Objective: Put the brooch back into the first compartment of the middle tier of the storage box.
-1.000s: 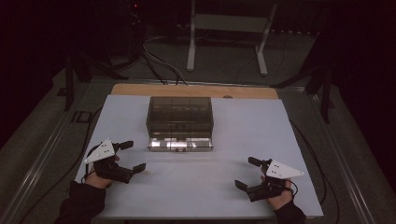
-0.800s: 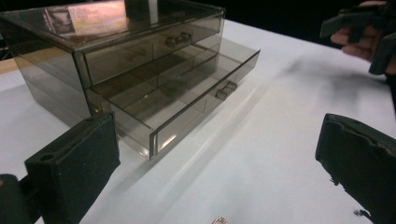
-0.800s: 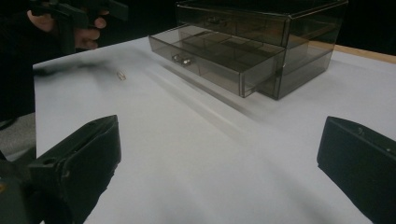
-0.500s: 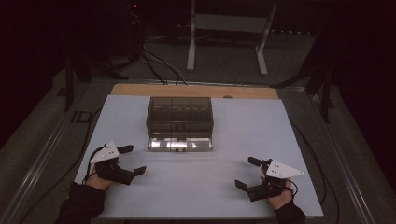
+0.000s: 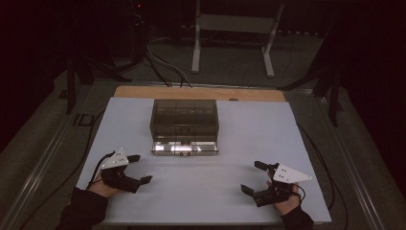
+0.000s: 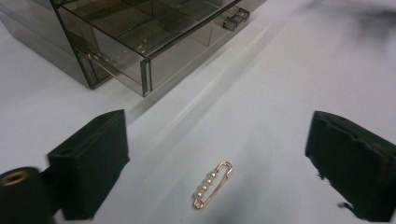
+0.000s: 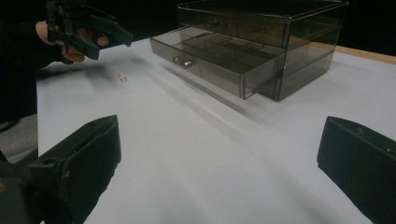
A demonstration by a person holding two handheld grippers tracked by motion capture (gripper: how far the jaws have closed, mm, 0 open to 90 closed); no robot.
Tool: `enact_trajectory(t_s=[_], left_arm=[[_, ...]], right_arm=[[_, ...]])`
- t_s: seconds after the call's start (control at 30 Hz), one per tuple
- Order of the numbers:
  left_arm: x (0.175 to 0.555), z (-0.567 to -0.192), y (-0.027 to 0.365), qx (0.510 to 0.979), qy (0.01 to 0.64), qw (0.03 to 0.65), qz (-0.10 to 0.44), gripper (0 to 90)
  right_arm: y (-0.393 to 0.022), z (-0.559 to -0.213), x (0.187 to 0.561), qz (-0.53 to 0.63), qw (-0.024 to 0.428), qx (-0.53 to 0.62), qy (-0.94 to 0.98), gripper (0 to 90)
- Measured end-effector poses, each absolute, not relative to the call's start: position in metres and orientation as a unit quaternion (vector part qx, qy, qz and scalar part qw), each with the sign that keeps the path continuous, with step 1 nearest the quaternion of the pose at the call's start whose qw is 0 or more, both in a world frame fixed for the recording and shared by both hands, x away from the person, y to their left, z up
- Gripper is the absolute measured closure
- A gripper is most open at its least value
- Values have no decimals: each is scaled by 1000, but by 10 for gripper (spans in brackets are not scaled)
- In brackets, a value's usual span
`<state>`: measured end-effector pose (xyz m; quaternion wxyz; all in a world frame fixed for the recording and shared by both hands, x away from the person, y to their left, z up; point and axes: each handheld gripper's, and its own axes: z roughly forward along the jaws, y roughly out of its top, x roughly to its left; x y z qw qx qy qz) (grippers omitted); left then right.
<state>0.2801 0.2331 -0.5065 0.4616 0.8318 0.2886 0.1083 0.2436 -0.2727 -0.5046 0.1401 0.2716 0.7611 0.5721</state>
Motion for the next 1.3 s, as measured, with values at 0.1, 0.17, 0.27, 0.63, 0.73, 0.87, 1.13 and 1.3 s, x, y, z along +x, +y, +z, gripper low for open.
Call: enact_trajectory(t_s=[0.1, 0.17, 0.27, 0.63, 0.73, 0.87, 1.13, 1.3], left_arm=[[279, -507, 234, 837, 286, 454, 110, 143], [279, -507, 234, 838, 287, 451, 108, 161], [279, -509, 232, 845, 282, 443, 104, 190], [279, -515, 228, 870, 267, 402, 102, 413], [280, -516, 228, 871, 267, 398, 103, 448], [280, -516, 228, 875, 262, 395, 99, 525], [282, -518, 225, 878, 257, 393, 86, 650], [284, -519, 224, 883, 257, 384, 82, 692]], right_arm=[[-272, -505, 243, 571, 141, 271, 762, 0], [-273, -504, 243, 571, 142, 270, 762, 0], [-272, -505, 243, 572, 141, 270, 762, 0], [-272, -505, 243, 572, 138, 269, 763, 0], [-272, -505, 243, 572, 138, 268, 762, 0], [-272, -505, 244, 571, 138, 269, 763, 0], [-272, -505, 244, 572, 137, 270, 762, 0], [-271, -505, 244, 572, 138, 269, 763, 0]])
